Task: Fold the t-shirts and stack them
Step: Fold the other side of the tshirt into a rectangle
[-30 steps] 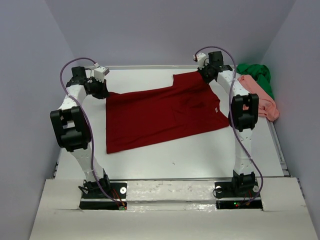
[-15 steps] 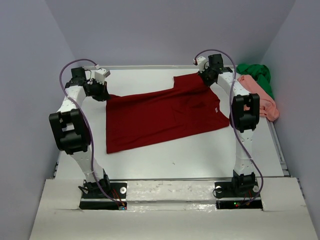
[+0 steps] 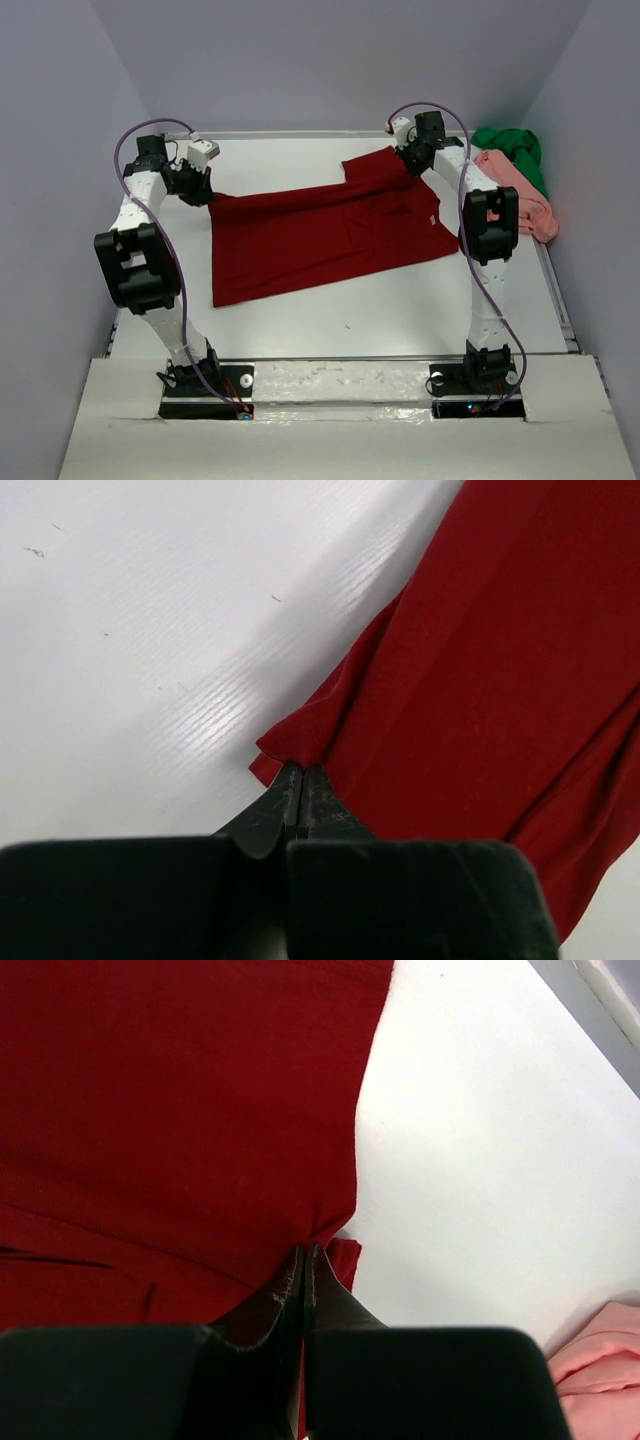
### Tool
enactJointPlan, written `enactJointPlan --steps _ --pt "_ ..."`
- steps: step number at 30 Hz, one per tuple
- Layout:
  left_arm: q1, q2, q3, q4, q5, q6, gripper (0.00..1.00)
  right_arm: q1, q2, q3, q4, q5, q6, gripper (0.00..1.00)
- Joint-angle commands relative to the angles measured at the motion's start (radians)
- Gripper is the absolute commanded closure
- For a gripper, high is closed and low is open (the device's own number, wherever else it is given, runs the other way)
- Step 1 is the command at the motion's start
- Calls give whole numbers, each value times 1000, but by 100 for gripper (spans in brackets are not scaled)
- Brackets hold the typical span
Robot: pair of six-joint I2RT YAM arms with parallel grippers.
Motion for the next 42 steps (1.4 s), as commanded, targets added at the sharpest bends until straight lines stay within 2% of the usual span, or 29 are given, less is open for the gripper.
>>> enactJointPlan --steps 1,14,20,30,42 --pt "14 -54 3 -56 -4 65 100 6 -62 -1 37 30 -18 100" --pt "15 -60 -37 -116 16 148 100 15 -75 -32 36 42 -18 100" --pt "15 -73 -100 -114 20 181 100 24 -80 -49 34 47 -22 100" --pt "14 -90 -161 -93 13 191 100 24 -89 -81 31 53 -30 100" --pt "12 -103 -158 -86 19 182 100 34 -123 -96 31 77 -33 100"
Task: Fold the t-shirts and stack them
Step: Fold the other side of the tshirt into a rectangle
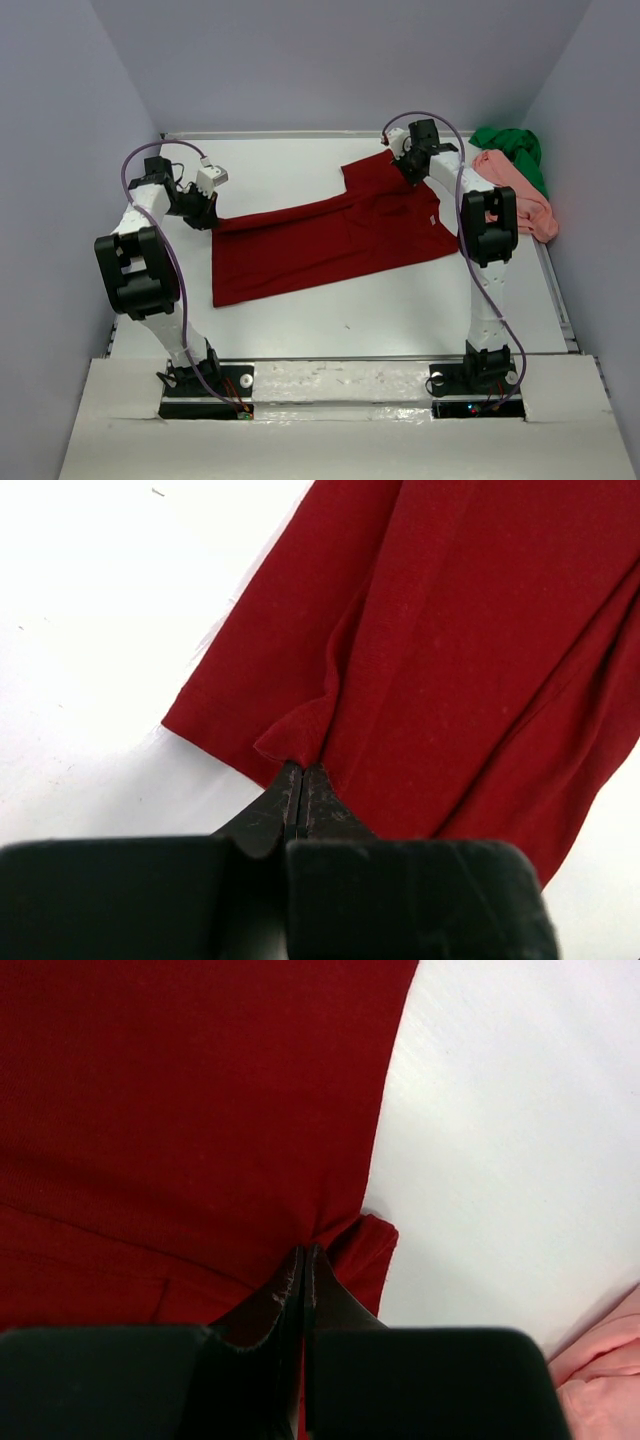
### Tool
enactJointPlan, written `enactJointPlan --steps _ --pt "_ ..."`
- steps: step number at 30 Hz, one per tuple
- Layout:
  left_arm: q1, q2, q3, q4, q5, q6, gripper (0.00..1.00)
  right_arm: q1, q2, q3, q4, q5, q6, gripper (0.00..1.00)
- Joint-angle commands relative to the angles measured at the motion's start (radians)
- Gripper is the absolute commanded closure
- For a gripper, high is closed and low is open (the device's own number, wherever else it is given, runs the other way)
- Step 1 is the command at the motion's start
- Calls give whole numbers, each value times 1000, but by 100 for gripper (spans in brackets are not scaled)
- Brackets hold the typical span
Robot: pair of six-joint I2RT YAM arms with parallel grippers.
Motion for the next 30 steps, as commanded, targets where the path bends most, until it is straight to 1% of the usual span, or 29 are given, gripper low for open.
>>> enactJointPlan --steps 1,14,30 --pt "5 -63 9 -8 13 10 100 7 -103 -3 27 22 -8 100" --pt "5 -96 49 -37 10 11 100 7 -160 -25 15 35 -26 100" --pt "4 -105 -11 -37 -23 34 100 7 -162 -79 -14 26 -26 100"
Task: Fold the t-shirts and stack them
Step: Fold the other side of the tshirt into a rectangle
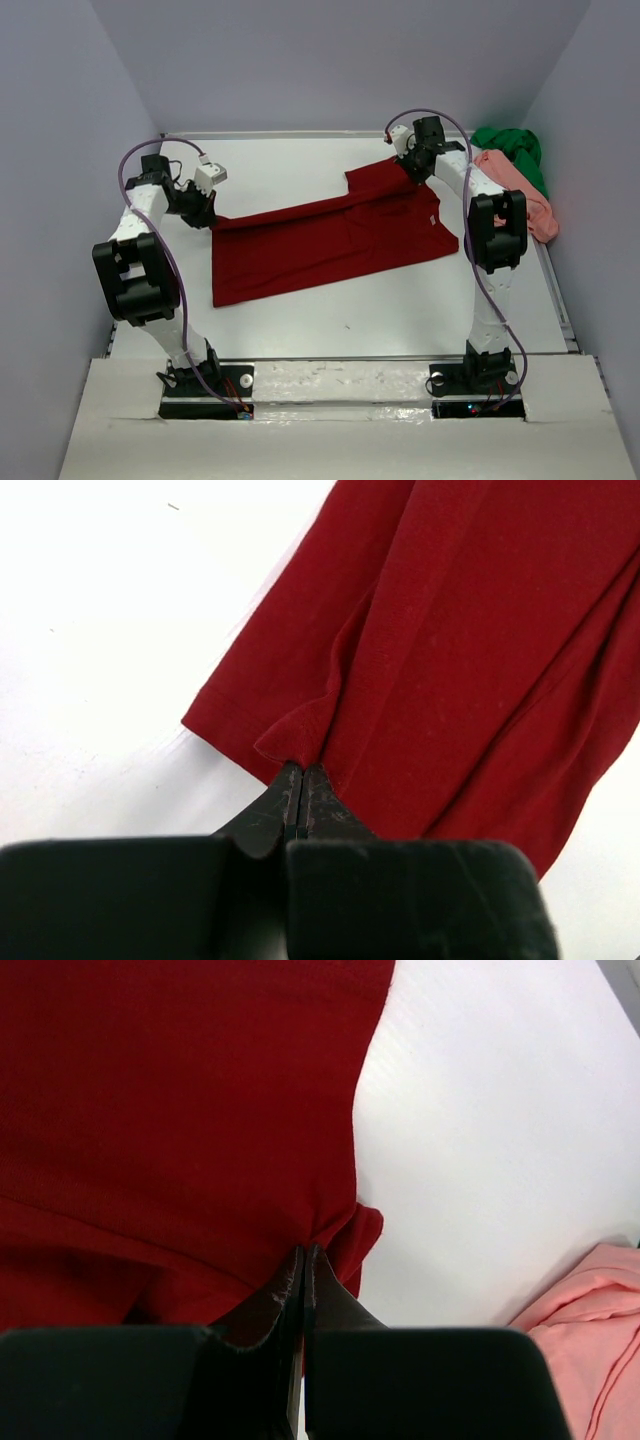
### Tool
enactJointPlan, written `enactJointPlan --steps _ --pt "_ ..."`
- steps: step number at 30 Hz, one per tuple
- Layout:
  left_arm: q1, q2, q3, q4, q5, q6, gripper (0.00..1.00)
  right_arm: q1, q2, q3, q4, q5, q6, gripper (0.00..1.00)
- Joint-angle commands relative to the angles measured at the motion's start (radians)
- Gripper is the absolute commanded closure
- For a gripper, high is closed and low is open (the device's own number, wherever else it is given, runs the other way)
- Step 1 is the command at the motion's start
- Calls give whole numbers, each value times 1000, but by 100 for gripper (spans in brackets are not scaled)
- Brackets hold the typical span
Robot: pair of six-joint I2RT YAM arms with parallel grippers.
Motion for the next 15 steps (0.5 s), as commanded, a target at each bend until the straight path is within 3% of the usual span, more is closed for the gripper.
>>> enactJointPlan --steps 1,15 --pt "4 -59 -23 -17 -15 23 100 7 -57 -17 6 15 -8 100" --pt "-10 -56 -74 55 -61 -5 100 7 -56 -57 -11 4 -10 100"
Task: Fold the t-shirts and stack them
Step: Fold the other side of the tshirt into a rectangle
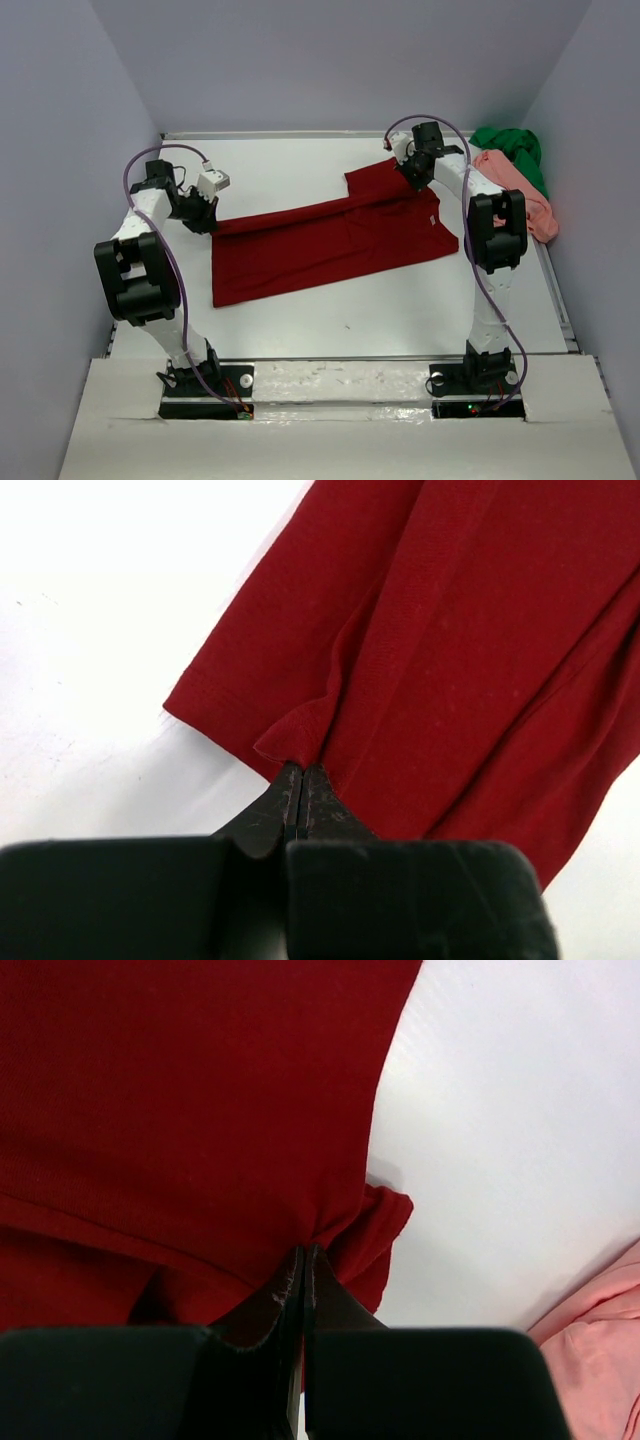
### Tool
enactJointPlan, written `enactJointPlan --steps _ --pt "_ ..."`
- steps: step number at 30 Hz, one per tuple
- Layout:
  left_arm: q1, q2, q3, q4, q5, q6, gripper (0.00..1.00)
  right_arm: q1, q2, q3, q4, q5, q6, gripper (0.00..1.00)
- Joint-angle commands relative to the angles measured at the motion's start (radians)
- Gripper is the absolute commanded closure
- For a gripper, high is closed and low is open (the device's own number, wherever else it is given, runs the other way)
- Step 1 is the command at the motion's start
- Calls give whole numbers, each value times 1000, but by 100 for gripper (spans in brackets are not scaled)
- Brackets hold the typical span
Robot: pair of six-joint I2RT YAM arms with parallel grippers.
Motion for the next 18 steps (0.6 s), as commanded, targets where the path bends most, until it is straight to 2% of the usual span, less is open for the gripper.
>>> enactJointPlan --steps 1,9,18 --pt "-5 -55 -17 23 -22 -3 100 7 -55 -10 -3 5 -10 100" --pt "-23 -60 -42 58 -48 -20 100 7 -26 -22 -17 8 -12 100" --pt "-42 -67 -69 103 -100 -39 100 16 38 33 -130 -47 -21 100"
